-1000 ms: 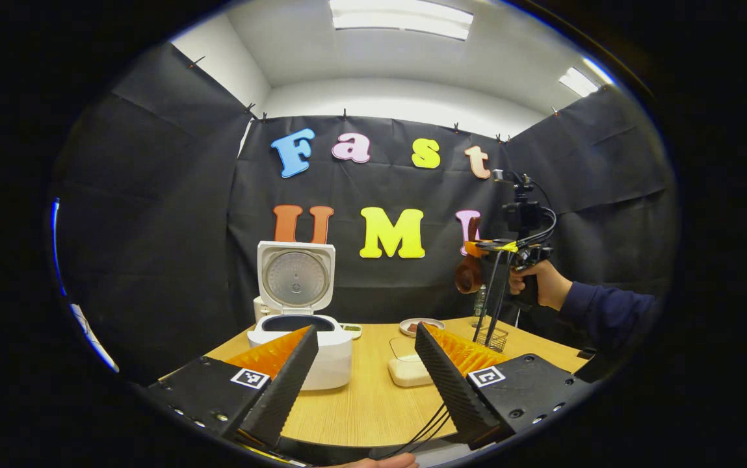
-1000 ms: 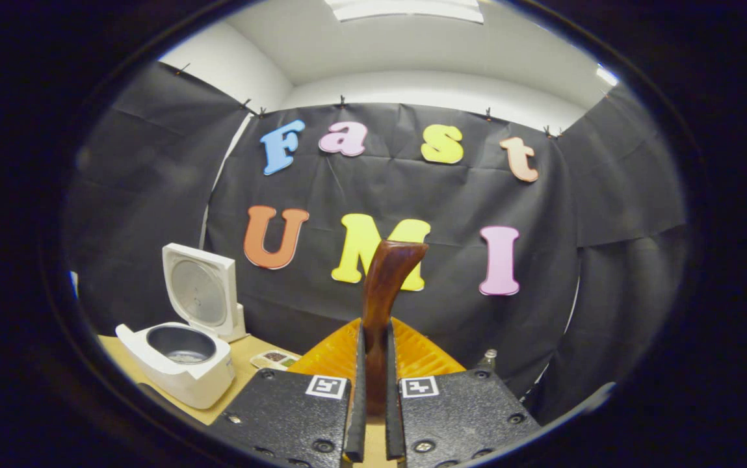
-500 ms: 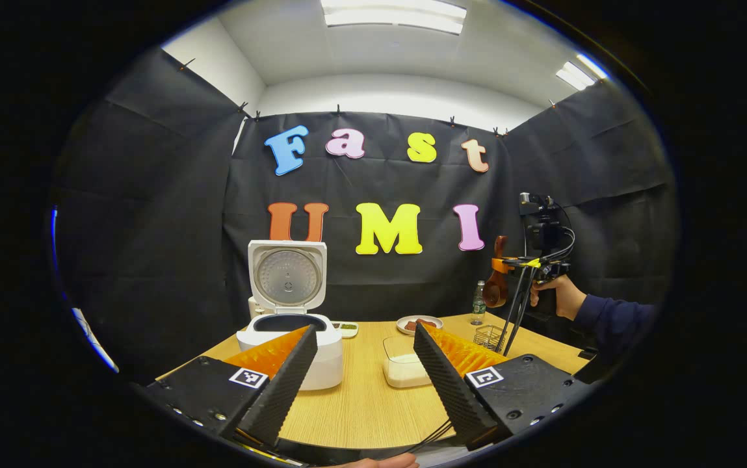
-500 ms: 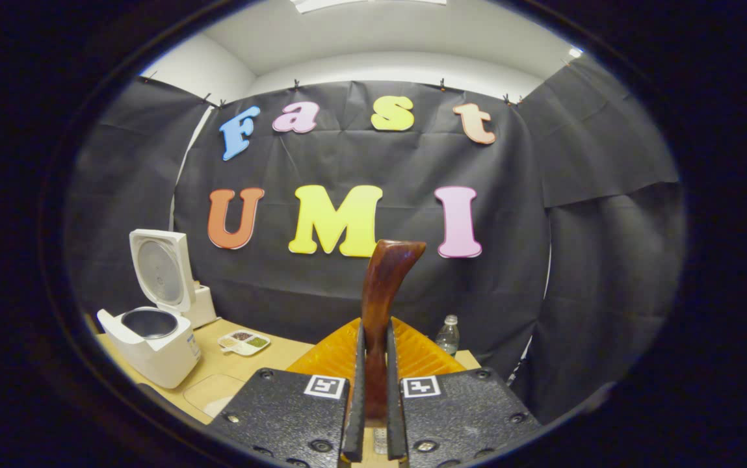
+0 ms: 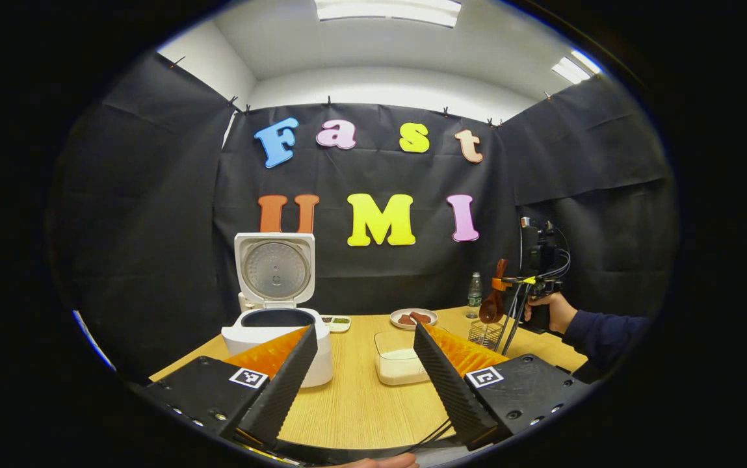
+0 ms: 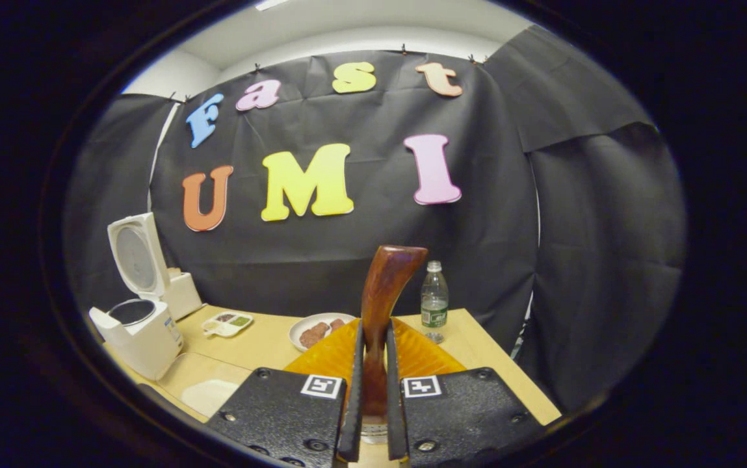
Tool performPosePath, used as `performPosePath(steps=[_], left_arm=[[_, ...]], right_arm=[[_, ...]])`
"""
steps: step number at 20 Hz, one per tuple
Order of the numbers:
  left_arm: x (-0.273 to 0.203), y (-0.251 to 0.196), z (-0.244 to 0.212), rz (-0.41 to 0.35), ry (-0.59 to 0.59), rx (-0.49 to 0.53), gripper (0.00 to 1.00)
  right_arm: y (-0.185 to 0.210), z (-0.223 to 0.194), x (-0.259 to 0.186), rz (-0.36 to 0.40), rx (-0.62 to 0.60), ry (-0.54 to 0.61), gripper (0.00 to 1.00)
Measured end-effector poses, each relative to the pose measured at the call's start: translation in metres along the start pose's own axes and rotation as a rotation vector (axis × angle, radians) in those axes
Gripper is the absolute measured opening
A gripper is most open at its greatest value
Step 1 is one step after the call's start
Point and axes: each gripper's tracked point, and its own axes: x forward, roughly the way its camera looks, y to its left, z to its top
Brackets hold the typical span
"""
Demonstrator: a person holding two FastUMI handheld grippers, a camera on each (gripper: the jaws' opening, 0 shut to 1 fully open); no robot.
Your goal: Close the left gripper, press the button to open the rice cooker; take a wooden spoon from the chopstick holder with the right hand, scoop a spoonful of rice and pour it into the rice cooker, then put the wooden spoon back into the chopstick holder.
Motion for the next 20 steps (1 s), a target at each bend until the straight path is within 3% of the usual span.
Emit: performPosePath(steps=[4,7,9,12,14,15,17,18,20], left_arm=[[0.007,-0.002,-0.007,-0.001,0.021,0.011,0.95],[0.015,-0.005,-0.014,-0.005,0.044,0.002,0.95],[0.023,-0.003,-0.014,0.0,0.048,0.003,0.95],[0.041,0.001,-0.014,0.013,0.049,0.01,0.95],[0.054,0.004,-0.014,0.018,0.056,0.002,0.95],[0.06,0.007,-0.014,0.019,0.057,-0.006,0.95],[0.075,0.014,-0.01,0.026,0.06,-0.021,0.95],[0.083,0.02,-0.007,0.033,0.06,-0.026,0.95],[0.098,0.03,0.003,0.044,0.054,-0.03,0.95]], right_arm=[[-0.004,-0.011,0.007,0.061,0.037,0.033,0.24],[-0.022,0.002,0.004,0.001,0.003,-0.014,0.84],[-0.031,0.015,-0.011,-0.057,-0.03,-0.05,0.98],[-0.032,0.036,-0.032,-0.103,-0.029,-0.105,0.99],[-0.019,0.045,-0.047,-0.068,-0.021,-0.12,0.94],[-0.013,0.048,-0.056,-0.059,-0.011,-0.127,1.0],[-0.004,0.054,-0.077,-0.047,0.002,-0.143,1.0],[0.002,0.058,-0.088,-0.038,0.015,-0.151,0.94],[0.008,0.059,-0.111,-0.047,0.032,-0.148,1.0]])
